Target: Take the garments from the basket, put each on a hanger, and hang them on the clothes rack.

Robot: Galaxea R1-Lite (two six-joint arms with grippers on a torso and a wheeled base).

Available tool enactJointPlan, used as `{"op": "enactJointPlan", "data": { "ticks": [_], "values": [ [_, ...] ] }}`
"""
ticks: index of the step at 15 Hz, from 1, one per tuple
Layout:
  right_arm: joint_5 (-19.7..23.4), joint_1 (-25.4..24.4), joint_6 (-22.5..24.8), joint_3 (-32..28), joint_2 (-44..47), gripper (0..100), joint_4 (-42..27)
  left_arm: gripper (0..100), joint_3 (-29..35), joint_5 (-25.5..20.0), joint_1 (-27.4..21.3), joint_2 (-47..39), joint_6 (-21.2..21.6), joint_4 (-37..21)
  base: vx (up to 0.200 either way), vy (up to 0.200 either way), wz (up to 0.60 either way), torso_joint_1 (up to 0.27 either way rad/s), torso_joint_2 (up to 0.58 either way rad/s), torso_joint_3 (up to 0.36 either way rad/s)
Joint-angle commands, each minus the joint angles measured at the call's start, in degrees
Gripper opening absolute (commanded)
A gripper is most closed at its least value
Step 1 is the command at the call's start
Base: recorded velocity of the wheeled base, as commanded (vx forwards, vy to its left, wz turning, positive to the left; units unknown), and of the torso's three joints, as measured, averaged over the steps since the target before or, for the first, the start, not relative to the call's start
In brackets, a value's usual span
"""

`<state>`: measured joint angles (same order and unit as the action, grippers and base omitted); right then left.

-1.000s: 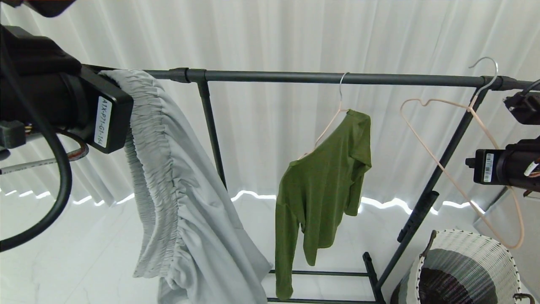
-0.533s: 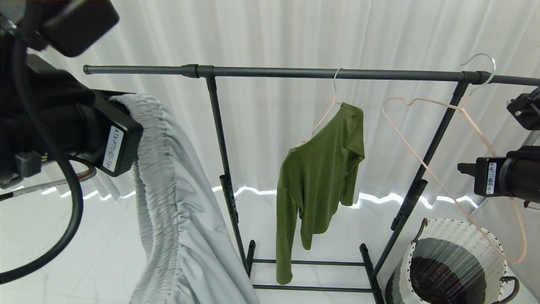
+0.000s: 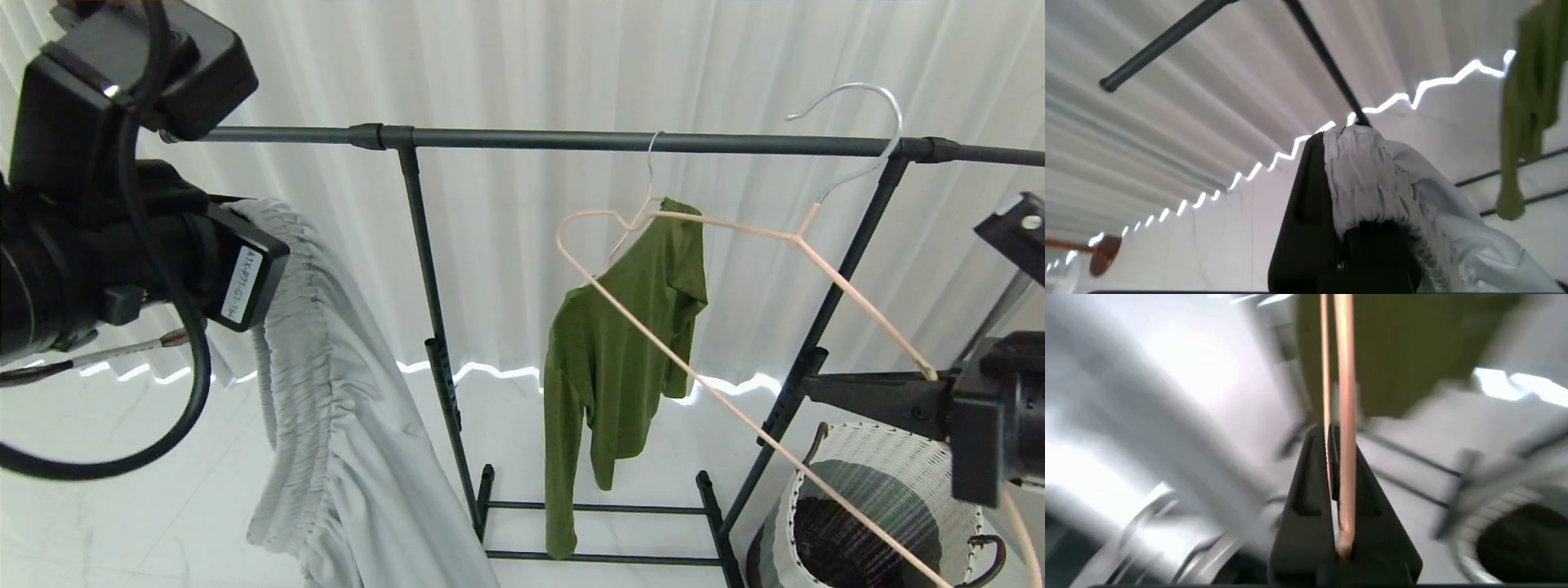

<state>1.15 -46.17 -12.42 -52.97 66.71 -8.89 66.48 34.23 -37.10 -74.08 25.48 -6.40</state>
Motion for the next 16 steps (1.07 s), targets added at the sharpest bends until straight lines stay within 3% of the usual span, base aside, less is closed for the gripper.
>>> {"op": "enactJointPlan", "data": {
  "ticks": [1, 3, 6, 8, 16],
  "values": [
    [2.2, -2.0, 1.6, -0.6, -2.8, 0, -1.7, 0, 3.2, 0.0, 2.5, -4.1, -3.4, 0.1, 0.0, 0.0, 0.0, 0.0, 0.0, 0.0],
    [4.0, -4.5, 2.9, -0.6, -3.1, 0, -2.5, 0, 5.9, 0.1, 1.9, -7.8, -11.2, 0.0, 0.0, 0.0, 0.0, 0.0, 0.0, 0.0],
    [5.4, -11.1, 3.5, -0.6, -3.1, 0, -2.4, 0, 9.3, 0.0, 1.6, -11.6, -15.5, 0.0, 0.0, 0.0, 0.0, 0.0, 0.0, 0.0],
    [5.4, -15.1, 3.5, -0.6, -2.8, 0, -2.4, 0, 11.8, 0.0, 1.6, -13.3, -16.8, 0.0, 0.0, 0.0, 0.0, 0.0, 0.0, 0.0],
    [5.4, -18.2, 3.5, -1.4, 0.1, 0, -2.3, 0, 13.2, 0.1, 0.8, -14.3, -17.9, 0.1, 0.0, 0.0, 0.0, 0.0, 0.0, 0.0]
  ]
}}
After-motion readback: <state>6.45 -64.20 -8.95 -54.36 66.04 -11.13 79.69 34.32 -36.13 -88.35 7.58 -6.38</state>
